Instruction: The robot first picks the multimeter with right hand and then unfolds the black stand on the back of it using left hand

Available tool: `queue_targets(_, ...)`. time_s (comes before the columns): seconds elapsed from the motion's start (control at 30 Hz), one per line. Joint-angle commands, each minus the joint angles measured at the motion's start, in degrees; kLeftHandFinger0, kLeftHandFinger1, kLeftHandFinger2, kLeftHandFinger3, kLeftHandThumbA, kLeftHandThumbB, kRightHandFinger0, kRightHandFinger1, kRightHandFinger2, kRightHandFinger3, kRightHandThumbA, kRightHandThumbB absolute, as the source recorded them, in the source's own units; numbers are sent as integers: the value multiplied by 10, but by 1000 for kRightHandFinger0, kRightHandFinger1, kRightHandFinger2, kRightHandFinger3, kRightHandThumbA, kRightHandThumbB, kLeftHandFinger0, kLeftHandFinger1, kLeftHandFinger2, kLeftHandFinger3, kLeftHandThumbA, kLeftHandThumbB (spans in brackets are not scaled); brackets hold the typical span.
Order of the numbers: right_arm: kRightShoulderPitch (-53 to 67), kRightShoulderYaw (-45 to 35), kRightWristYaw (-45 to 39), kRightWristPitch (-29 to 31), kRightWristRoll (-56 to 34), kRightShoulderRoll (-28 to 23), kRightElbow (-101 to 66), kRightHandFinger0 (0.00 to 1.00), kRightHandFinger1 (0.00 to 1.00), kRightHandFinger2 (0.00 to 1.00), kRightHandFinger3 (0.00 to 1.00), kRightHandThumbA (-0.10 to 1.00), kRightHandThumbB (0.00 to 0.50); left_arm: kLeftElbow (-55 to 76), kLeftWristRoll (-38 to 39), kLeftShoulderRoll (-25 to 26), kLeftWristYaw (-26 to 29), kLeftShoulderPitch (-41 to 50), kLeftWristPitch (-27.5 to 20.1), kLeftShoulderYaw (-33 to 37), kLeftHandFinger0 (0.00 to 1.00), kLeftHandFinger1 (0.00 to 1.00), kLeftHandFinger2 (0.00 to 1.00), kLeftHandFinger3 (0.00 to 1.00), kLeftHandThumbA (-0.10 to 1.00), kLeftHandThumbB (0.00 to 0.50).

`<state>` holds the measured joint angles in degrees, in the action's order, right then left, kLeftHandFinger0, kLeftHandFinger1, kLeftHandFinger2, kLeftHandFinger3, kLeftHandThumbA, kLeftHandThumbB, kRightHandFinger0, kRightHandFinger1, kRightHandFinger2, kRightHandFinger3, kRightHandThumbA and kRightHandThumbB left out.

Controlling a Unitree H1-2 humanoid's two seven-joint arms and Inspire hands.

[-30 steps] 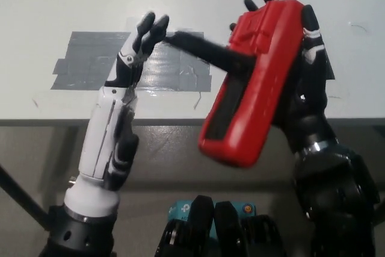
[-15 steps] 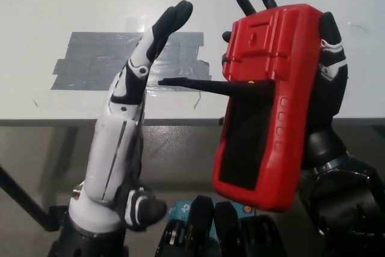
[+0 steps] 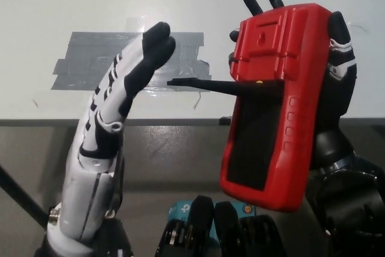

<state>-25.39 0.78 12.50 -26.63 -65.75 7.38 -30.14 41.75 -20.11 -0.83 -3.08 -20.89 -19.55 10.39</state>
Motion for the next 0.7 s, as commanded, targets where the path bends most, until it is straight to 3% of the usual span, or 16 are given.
queue_targets(0.0, -24, 5, -10, 12, -21, 6, -40, 0, 379, 849, 952, -100, 113, -5, 22, 7, -7, -4, -11, 1, 1000, 801, 791, 1000, 1000, 464)
queue_targets(0.13, -20, 10, -2, 8, -32, 3, -61, 0, 350, 843, 925, -100, 114, -17, 34, 11, -12, 0, -14, 8, 1000, 790, 792, 1000, 1000, 455)
queue_targets(0.27, -25, 13, 7, 12, -54, 7, -76, 0, 332, 836, 895, -100, 138, -32, 28, 13, -7, 12, -25, 5, 1000, 731, 771, 1000, 1000, 396)
queue_targets(0.37, -25, 19, 18, 8, -53, 3, -94, 0, 264, 762, 772, -100, 155, -45, 6, 5, 2, 13, -39, -3, 1000, 658, 743, 1000, 1000, 377)
queue_targets(0.5, -29, 24, 24, 8, -52, -4, -111, 0, 170, 656, 688, -100, 156, -50, -10, -7, 5, 20, -40, -5, 1000, 654, 729, 1000, 1000, 375)
queue_targets(0.53, -30, 25, 22, 9, -49, -8, -114, 0, 148, 626, 697, -100, 147, -52, -4, -6, 3, 21, -43, -3, 1000, 612, 695, 1000, 1000, 364)
queue_targets(0.57, -31, 25, 25, 11, -49, -9, -117, 0, 141, 620, 705, -100, 150, -56, 1, -6, 4, 22, -51, -1, 996, 495, 623, 1000, 1000, 321)
queue_targets(0.63, -32, 22, 32, 17, -48, -8, -120, 0, 124, 602, 694, -100, 150, -62, 12, -10, 8, 25, -65, 2, 804, 246, 434, 1000, 1000, 279)
queue_targets(0.67, -33, 21, 39, 17, -49, -7, -122, 0, 115, 590, 678, -100, 160, -64, 20, -12, 8, 28, -67, 5, 725, 136, 349, 1000, 1000, 303)
